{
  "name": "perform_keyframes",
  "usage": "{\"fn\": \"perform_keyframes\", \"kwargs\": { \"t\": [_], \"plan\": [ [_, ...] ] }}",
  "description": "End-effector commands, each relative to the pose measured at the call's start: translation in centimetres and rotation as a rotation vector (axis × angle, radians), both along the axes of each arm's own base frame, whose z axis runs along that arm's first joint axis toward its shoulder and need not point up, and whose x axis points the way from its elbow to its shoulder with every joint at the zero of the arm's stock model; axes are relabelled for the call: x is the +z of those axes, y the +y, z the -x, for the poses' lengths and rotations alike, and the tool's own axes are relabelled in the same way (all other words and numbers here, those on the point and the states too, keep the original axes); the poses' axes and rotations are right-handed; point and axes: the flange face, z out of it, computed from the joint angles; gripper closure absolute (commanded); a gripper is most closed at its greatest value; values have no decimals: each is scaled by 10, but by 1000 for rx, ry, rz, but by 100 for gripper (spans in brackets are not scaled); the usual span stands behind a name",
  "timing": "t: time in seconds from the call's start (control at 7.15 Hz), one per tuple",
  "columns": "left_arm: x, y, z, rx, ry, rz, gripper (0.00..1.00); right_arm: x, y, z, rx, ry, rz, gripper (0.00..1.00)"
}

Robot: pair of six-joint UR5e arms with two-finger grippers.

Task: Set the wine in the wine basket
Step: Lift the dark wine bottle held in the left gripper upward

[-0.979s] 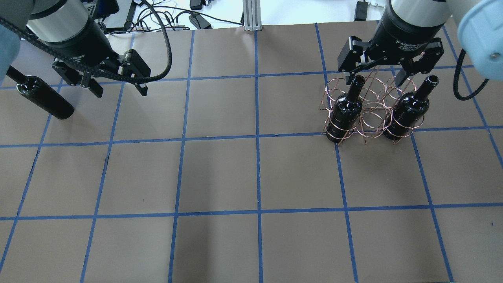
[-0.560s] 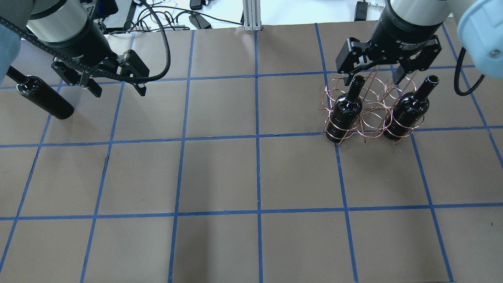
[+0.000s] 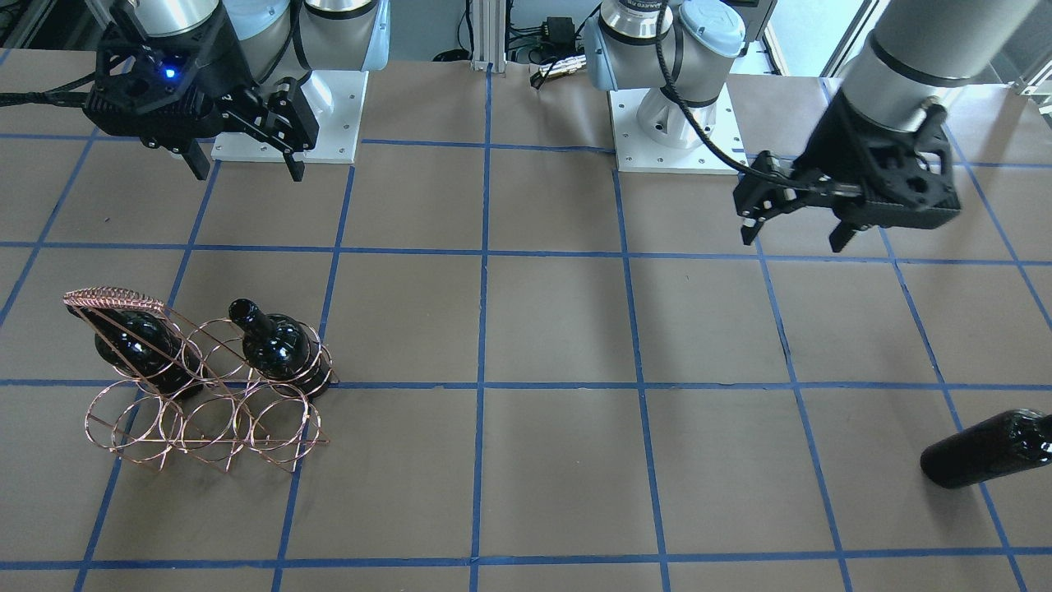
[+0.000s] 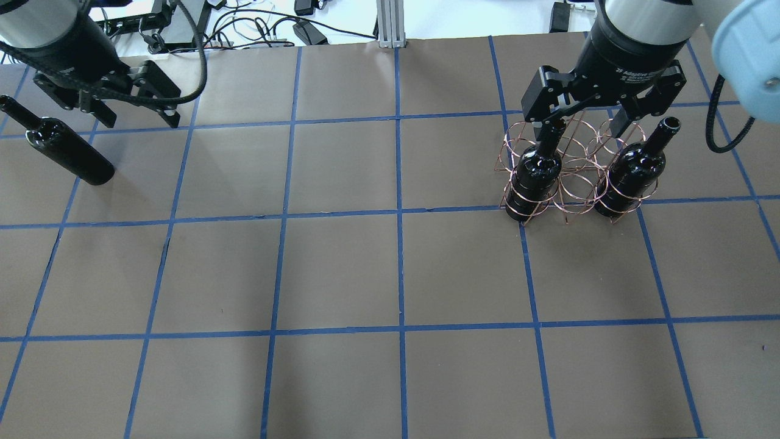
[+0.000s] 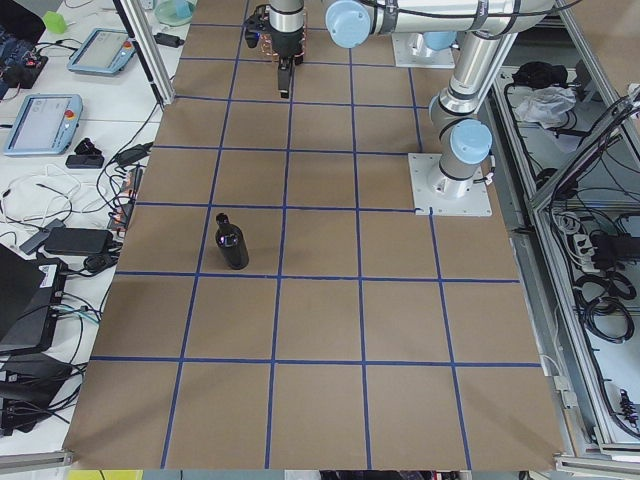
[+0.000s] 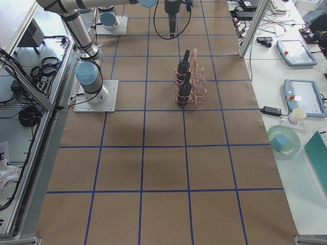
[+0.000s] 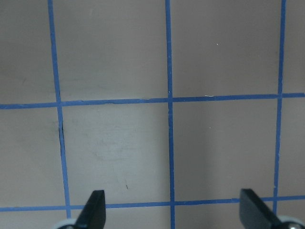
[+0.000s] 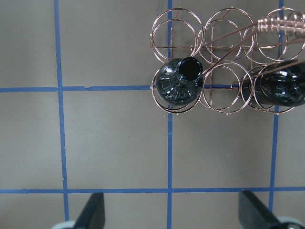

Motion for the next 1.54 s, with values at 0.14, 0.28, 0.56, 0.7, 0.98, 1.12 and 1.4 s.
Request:
{"fn": "perform_keyframes", "kwargs": {
  "t": [0.14,0.28,0.56,0.7,0.98,1.12,1.4],
  "plan": [
    [4,-39,-147,-34,-33,28,0,0,-2,-1,-12,-7,12,0],
    [-9,-44,-186,-20,-24,11,0,-1,-2,0,-6,-2,9,0],
    [-35,-56,-246,-11,-46,33,0,-2,-1,0,-5,6,6,0],
    [-42,-70,-257,-32,-59,44,0,-3,-1,0,-3,8,0,0],
    [-59,-97,-276,-59,-84,74,0,-5,-3,0,3,5,2,0],
    [-71,-106,-284,-64,-93,87,0,-6,-2,0,3,5,-4,0],
    [-86,-115,-285,-69,-51,106,4,-6,-2,0,0,3,-5,0]
  ]
}}
